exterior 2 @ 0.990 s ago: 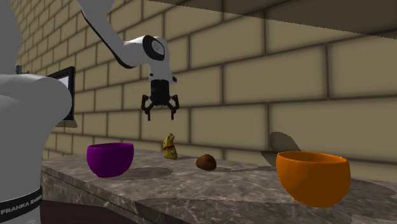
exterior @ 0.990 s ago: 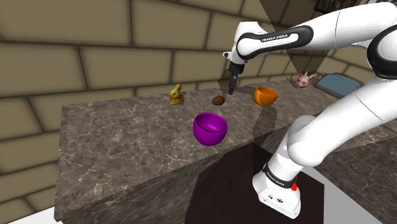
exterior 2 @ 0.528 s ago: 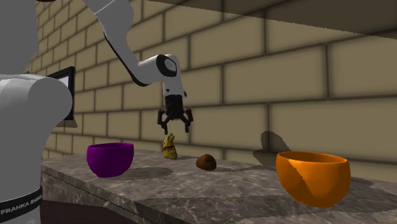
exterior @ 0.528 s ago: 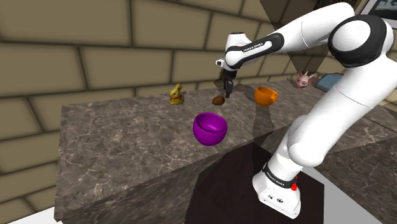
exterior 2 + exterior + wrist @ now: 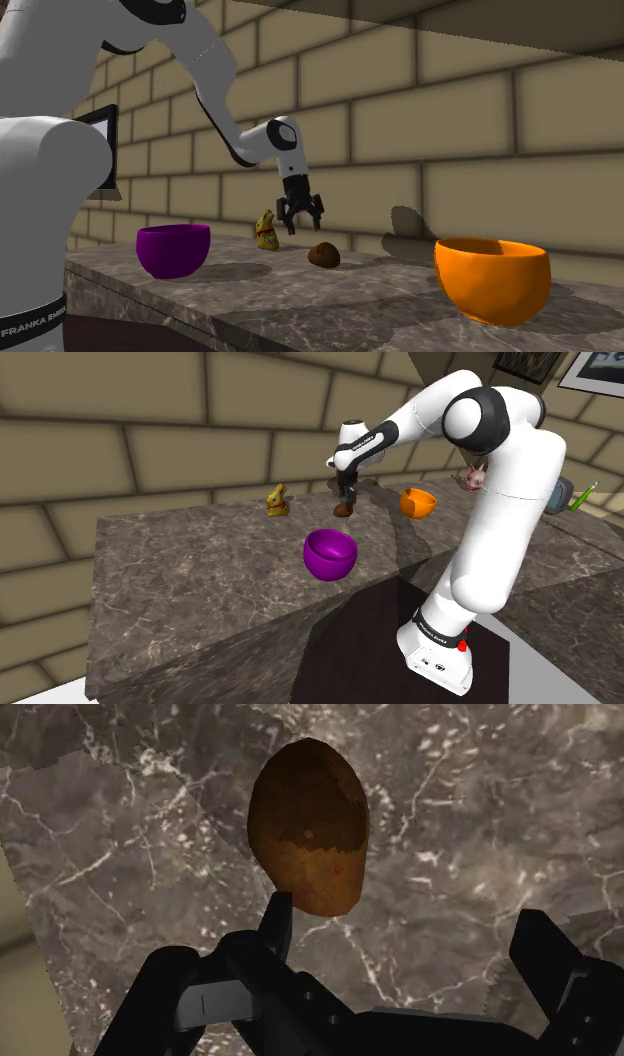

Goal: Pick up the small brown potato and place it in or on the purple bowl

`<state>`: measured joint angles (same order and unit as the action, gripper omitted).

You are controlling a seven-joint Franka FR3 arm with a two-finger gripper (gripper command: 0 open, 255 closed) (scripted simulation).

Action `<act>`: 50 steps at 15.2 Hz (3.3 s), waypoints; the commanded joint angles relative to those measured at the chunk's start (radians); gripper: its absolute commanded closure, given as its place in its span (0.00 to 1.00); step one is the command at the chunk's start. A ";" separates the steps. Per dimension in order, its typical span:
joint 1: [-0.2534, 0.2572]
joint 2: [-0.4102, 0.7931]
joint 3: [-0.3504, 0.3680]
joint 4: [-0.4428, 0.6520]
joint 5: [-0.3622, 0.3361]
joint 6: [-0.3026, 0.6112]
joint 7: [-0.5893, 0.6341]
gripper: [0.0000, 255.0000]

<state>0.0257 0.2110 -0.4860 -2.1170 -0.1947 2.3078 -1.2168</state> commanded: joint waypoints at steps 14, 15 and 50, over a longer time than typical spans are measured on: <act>-0.076 0.245 0.041 0.110 0.048 0.145 -0.149 0.00; -0.076 0.245 0.041 0.110 0.048 0.145 -0.149 0.00; -0.039 0.064 0.008 0.175 -0.003 -0.089 -0.166 1.00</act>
<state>-0.0163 0.2839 -0.4776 -1.9460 -0.1953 2.2317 -1.3834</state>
